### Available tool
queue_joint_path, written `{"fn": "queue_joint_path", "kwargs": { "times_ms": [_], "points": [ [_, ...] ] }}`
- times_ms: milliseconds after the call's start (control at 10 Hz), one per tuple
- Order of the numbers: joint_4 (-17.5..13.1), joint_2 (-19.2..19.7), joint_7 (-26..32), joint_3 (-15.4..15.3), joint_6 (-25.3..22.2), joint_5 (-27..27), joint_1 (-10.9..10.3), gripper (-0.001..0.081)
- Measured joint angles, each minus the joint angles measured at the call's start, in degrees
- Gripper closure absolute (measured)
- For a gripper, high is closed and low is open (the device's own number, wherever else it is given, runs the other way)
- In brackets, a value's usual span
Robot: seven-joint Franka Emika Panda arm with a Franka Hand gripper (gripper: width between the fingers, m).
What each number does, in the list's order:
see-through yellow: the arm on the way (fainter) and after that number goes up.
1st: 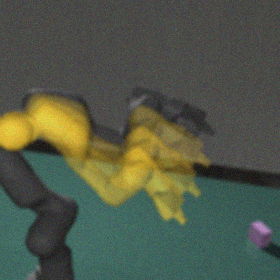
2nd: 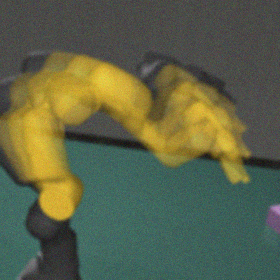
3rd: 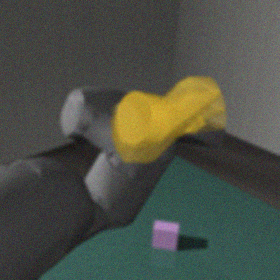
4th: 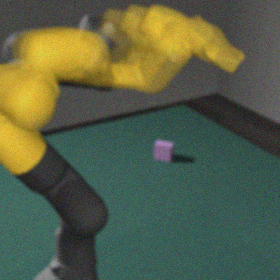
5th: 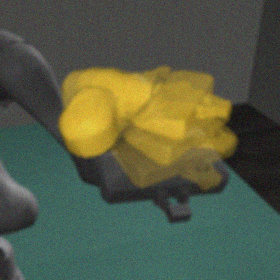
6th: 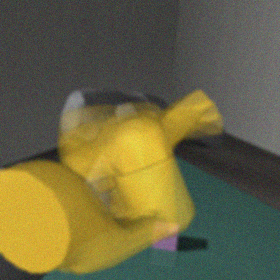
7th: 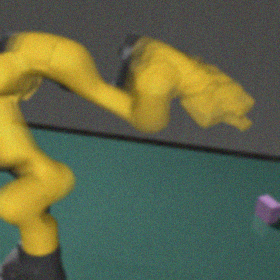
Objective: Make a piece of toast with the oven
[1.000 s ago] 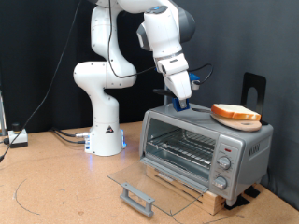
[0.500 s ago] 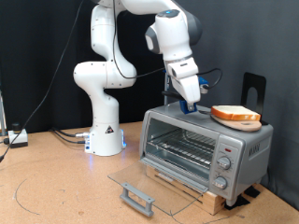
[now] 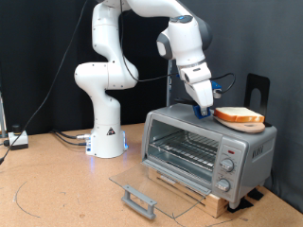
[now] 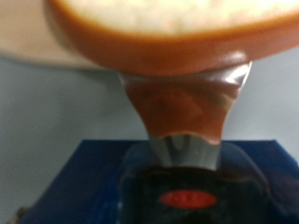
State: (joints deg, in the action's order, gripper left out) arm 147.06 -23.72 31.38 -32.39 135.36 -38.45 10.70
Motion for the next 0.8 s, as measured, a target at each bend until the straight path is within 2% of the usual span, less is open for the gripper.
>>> {"fn": "queue_joint_path", "kwargs": {
  "times_ms": [100, 300, 600, 800],
  "points": [
    [0.6, 0.0, 1.2, 0.1, 1.9, -2.6, -0.3, 0.041],
    [1.5, 0.0, 3.6, 1.1, 1.7, -5.9, -0.4, 0.041],
    [2.2, -1.2, 8.5, 4.8, -1.1, -11.2, -0.5, 0.041],
    [2.3, -3.0, 10.9, 7.9, -4.3, -12.1, -0.4, 0.041]
  ]
}}
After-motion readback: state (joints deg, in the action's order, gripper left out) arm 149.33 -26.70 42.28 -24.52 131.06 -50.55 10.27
